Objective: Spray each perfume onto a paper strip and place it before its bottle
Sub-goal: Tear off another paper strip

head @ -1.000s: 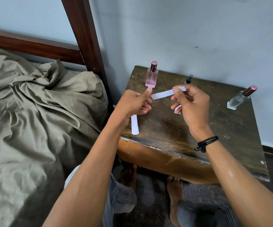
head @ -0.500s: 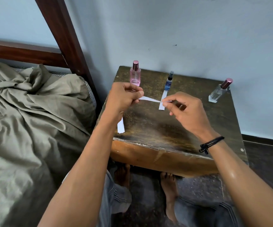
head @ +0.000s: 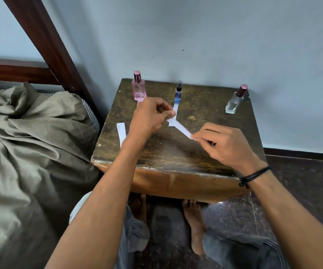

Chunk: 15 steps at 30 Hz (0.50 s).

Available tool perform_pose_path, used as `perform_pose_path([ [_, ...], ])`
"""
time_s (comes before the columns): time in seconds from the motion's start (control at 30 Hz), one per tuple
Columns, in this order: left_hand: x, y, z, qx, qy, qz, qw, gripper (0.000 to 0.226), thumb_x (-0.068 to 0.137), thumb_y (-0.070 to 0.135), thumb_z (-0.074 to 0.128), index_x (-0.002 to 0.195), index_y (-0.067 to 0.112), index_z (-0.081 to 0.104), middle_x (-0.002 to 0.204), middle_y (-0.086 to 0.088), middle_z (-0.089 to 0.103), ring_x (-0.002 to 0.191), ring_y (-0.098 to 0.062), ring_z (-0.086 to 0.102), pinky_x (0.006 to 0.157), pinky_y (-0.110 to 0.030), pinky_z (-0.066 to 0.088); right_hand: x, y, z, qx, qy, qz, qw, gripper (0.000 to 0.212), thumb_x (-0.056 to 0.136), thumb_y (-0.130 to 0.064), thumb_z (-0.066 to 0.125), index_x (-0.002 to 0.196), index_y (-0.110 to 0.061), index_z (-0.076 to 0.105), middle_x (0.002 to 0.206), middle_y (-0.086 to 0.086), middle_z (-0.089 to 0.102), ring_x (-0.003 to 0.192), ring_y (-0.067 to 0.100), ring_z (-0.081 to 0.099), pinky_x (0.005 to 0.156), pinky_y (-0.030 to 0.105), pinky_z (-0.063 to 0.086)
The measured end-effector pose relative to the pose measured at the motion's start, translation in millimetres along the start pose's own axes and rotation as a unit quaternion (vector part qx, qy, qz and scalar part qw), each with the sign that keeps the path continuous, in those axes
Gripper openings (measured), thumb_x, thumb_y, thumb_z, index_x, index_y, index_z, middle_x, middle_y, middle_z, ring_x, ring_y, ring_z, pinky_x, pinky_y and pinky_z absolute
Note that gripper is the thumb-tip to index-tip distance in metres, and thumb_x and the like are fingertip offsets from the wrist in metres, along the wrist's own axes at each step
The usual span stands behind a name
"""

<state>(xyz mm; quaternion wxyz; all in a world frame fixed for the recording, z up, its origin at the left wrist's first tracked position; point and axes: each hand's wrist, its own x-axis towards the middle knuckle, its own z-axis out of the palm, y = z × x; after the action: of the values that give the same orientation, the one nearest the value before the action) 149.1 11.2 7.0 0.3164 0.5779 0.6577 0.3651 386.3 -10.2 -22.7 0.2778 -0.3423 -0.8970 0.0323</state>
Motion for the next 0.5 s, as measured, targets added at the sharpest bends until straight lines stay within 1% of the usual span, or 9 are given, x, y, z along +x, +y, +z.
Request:
perform_pose_path([
  [0.03, -0.6, 1.9, 2.5, 0.005, -0.006, 0.001, 1.0, 0.005, 0.083, 0.023, 0.081, 0.083, 0.019, 0.076, 0.069, 0.006, 0.07, 0.055, -0.003, 0.06, 0.066, -0.031, 0.057, -2.8, 2.2, -1.2, -0.006, -0.003, -0.005, 1.0, 0.012, 0.093, -0.011, 0.072, 0.102, -0.015, 0.08, 0.087, -0.005, 0.07, 0.061, 0.003, 0.047, 0.043, 0.032, 0.048],
  [0.1, -0.2, 3.4, 7.6, 0.012, -0.016, 0.003, 1.0, 0.006, 0.084, 0.022, 0.08, 0.083, 0.017, 0.076, 0.071, -0.001, 0.072, 0.057, -0.01, 0.064, 0.07, -0.037, 0.06, -7.3, 5.5, -3.3, -0.015, -0.005, -0.01, 1.0, 0.012, 0.093, -0.012, 0.07, 0.101, -0.015, 0.08, 0.086, -0.005, 0.069, 0.059, 0.009, 0.055, 0.043, 0.034, 0.049],
  [0.17, 1.3, 2.3, 12.0, 0.012, -0.03, 0.002, 0.999, 0.006, 0.084, 0.02, 0.079, 0.083, 0.016, 0.075, 0.071, -0.004, 0.072, 0.057, -0.014, 0.065, 0.073, -0.039, 0.061, -11.2, 6.5, -4.6, -0.013, -0.003, 0.001, 1.0, 0.011, 0.092, -0.011, 0.072, 0.099, -0.015, 0.08, 0.084, -0.006, 0.069, 0.059, 0.012, 0.058, 0.045, 0.034, 0.05],
  [0.23, 2.0, 2.1, 13.8, 0.006, -0.051, -0.007, 0.999, 0.004, 0.085, 0.015, 0.078, 0.083, 0.016, 0.075, 0.072, -0.004, 0.073, 0.058, -0.011, 0.064, 0.075, -0.038, 0.062, -14.4, 4.4, -4.9, 0.022, 0.006, 0.042, 0.999, 0.01, 0.09, -0.011, 0.075, 0.097, -0.017, 0.08, 0.085, -0.01, 0.07, 0.062, 0.011, 0.061, 0.051, 0.031, 0.054],
  [0.27, 2.8, 2.1, 13.9, -0.01, -0.065, -0.017, 0.998, 0.004, 0.086, 0.011, 0.077, 0.084, 0.014, 0.075, 0.073, -0.005, 0.073, 0.06, -0.011, 0.065, 0.077, -0.038, 0.062, -15.3, 3.5, -5.8, 0.056, 0.013, 0.078, 0.995, 0.008, 0.09, -0.013, 0.076, 0.095, -0.017, 0.08, 0.085, -0.011, 0.071, 0.066, 0.009, 0.063, 0.057, 0.03, 0.055],
  [0.33, 2.6, 4.5, 12.7, -0.067, -0.101, -0.039, 0.992, 0.006, 0.087, 0.003, 0.074, 0.089, 0.008, 0.076, 0.077, -0.007, 0.071, 0.065, -0.014, 0.064, 0.081, -0.037, 0.061, -15.6, 2.7, -9.7, 0.14, 0.035, 0.166, 0.976, 0.005, 0.09, -0.015, 0.077, 0.09, -0.019, 0.08, 0.084, -0.013, 0.072, 0.069, 0.009, 0.066, 0.064, 0.027, 0.055],
  [0.37, 1.6, 6.6, 11.9, -0.092, -0.119, -0.049, 0.987, 0.008, 0.088, 0.0, 0.072, 0.093, 0.005, 0.076, 0.079, -0.008, 0.07, 0.069, -0.014, 0.063, 0.083, -0.035, 0.06, -15.2, 3.0, -12.1, 0.177, 0.046, 0.213, 0.96, 0.005, 0.09, -0.016, 0.077, 0.088, -0.02, 0.079, 0.082, -0.013, 0.073, 0.068, 0.009, 0.067, 0.064, 0.025, 0.054],
  [0.43, -0.7, 10.0, 11.3, -0.129, -0.153, -0.063, 0.978, 0.011, 0.09, -0.003, 0.068, 0.098, -0.001, 0.075, 0.085, -0.009, 0.07, 0.077, -0.016, 0.064, 0.087, -0.032, 0.059, -13.2, 4.1, -16.8, 0.238, 0.058, 0.29, 0.925, 0.006, 0.091, -0.018, 0.075, 0.086, -0.02, 0.078, 0.077, -0.009, 0.074, 0.061, 0.011, 0.066, 0.061, 0.021, 0.051],
  [0.5, -3.7, 12.0, 10.8, -0.149, -0.189, -0.073, 0.968, 0.014, 0.088, -0.001, 0.071, 0.101, -0.001, 0.076, 0.087, -0.005, 0.071, 0.084, -0.014, 0.066, 0.084, -0.024, 0.06, -11.3, 4.5, -19.7, 0.28, 0.068, 0.331, 0.899, 0.007, 0.093, -0.017, 0.073, 0.088, -0.016, 0.078, 0.076, -0.003, 0.075, 0.056, 0.017, 0.065, 0.055, 0.017, 0.048],
])
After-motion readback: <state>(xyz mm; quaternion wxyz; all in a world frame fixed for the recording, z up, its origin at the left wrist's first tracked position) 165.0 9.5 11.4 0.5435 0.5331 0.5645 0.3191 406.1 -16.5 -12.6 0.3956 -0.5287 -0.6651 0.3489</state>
